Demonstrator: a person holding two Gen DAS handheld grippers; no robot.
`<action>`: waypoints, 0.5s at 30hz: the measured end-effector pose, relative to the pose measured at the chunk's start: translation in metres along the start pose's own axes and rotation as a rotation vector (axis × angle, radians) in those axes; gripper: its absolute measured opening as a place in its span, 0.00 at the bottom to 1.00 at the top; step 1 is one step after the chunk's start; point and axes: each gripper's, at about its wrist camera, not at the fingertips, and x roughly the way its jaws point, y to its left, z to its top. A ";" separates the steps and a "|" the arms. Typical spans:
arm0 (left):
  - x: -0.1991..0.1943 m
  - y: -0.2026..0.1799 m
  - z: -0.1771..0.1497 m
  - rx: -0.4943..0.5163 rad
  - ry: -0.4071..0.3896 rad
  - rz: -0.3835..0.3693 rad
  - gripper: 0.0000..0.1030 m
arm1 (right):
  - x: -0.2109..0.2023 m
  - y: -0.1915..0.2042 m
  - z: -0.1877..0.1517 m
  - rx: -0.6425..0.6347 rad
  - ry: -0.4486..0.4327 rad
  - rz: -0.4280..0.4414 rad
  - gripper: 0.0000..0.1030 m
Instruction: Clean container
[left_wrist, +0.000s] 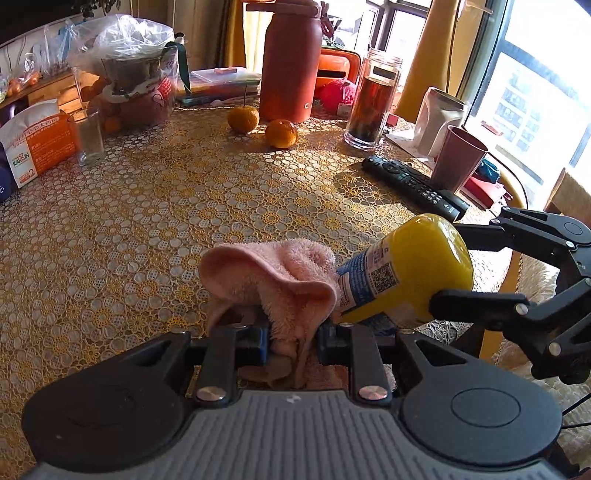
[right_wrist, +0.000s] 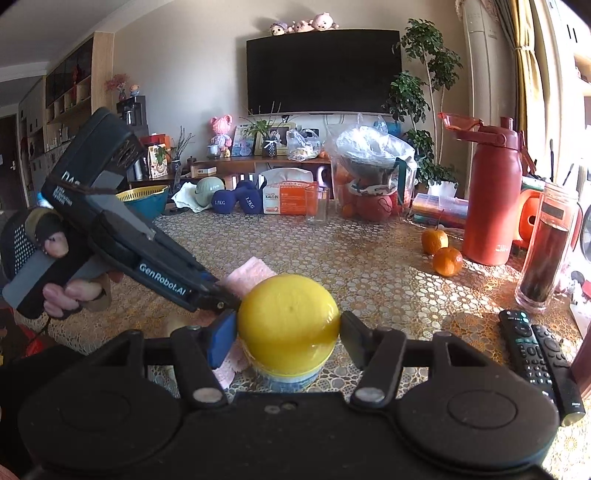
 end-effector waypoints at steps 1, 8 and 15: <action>-0.002 0.000 0.000 -0.004 -0.004 0.001 0.22 | 0.000 -0.005 0.001 0.036 0.004 -0.001 0.58; -0.032 -0.010 -0.002 -0.027 -0.070 -0.009 0.22 | 0.005 -0.030 0.007 0.232 0.027 -0.007 0.58; -0.054 -0.030 -0.003 -0.089 -0.126 -0.082 0.22 | 0.012 -0.046 0.010 0.448 0.061 -0.023 0.58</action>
